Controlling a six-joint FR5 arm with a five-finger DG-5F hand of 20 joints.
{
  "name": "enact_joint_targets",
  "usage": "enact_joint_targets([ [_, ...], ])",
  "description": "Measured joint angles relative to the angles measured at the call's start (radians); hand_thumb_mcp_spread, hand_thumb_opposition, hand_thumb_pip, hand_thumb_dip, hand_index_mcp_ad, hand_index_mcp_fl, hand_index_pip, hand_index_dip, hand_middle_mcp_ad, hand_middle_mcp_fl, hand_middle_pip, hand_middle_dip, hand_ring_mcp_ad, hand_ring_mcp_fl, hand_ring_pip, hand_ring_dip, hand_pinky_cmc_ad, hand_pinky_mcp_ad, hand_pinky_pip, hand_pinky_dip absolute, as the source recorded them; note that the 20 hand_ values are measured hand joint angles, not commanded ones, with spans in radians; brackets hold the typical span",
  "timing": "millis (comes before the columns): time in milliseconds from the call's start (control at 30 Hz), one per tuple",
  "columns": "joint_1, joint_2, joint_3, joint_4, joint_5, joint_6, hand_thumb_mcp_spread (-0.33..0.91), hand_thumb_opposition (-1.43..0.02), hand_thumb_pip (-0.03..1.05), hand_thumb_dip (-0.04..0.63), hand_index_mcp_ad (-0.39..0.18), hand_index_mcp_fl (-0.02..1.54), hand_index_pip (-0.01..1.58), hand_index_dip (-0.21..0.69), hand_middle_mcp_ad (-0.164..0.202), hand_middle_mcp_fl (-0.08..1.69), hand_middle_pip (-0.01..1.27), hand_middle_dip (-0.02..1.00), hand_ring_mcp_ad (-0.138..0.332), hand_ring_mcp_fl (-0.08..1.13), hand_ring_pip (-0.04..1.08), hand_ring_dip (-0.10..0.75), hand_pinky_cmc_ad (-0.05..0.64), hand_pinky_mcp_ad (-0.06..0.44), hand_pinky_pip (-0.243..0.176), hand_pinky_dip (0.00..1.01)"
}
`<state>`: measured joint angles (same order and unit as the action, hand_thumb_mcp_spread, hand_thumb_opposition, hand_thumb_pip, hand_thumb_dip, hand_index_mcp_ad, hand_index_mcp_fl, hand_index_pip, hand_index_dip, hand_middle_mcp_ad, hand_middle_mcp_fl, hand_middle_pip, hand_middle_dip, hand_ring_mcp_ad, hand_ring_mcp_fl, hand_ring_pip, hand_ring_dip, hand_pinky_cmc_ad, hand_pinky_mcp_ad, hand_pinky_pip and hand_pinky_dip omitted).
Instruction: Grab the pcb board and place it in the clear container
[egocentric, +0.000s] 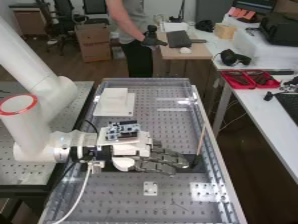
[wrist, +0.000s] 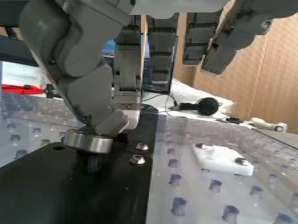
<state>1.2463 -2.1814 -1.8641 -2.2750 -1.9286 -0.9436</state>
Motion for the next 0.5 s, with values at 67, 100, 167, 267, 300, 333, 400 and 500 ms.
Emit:
enact_joint_targets([
  [67,0.0,0.0,0.0,0.001,0.001,0.002,0.46,-0.87,0.77,0.274,-0.042,0.26,1.56,-0.021,0.058,0.23,0.12,0.17,0.122,0.06,0.09,-0.007,0.326,0.099,-0.072,0.49],
  [100,0.001,0.0,0.0,0.001,0.002,0.003,0.45,-0.87,0.77,0.271,-0.042,0.26,1.56,-0.021,0.058,0.23,0.12,0.17,0.122,0.06,0.09,-0.007,0.326,0.099,-0.072,0.49],
  [167,0.002,0.001,0.0,0.0,0.002,0.004,0.45,-0.87,0.77,0.267,-0.042,0.26,1.56,-0.021,0.058,0.24,0.12,0.17,0.122,0.06,0.09,-0.007,0.326,0.099,-0.072,0.49],
  [267,0.003,0.003,-0.001,-0.001,0.002,0.004,0.45,-0.87,0.77,0.267,-0.042,0.27,1.56,-0.021,0.058,0.24,0.12,0.17,0.122,0.06,0.09,-0.003,0.326,0.101,-0.072,0.49],
  [300,0.003,0.003,-0.002,-0.001,0.002,0.004,0.45,-0.87,0.77,0.267,-0.042,0.27,1.56,-0.021,0.061,0.24,0.12,0.17,0.122,0.06,0.09,-0.003,0.326,0.099,-0.072,0.49],
  [333,0.004,0.005,-0.003,-0.001,0.003,0.005,0.45,-0.87,0.77,0.267,-0.042,0.27,1.56,-0.023,0.058,0.24,0.12,0.17,0.122,0.06,0.09,-0.003,0.326,0.101,-0.072,0.49],
  [400,0.005,0.009,-0.005,-0.001,0.005,0.007,0.45,-0.87,0.77,0.267,-0.042,0.27,1.56,-0.019,0.061,0.24,0.12,0.17,0.122,0.06,0.09,-0.007,0.326,0.099,-0.072,0.49],
  [500,0.009,0.014,-0.01,-0.002,0.007,0.007,0.45,-0.87,0.78,0.267,-0.042,0.27,1.56,-0.03,0.061,0.24,0.12,0.17,0.122,0.06,0.09,-0.007,0.326,0.099,-0.072,0.49],
])
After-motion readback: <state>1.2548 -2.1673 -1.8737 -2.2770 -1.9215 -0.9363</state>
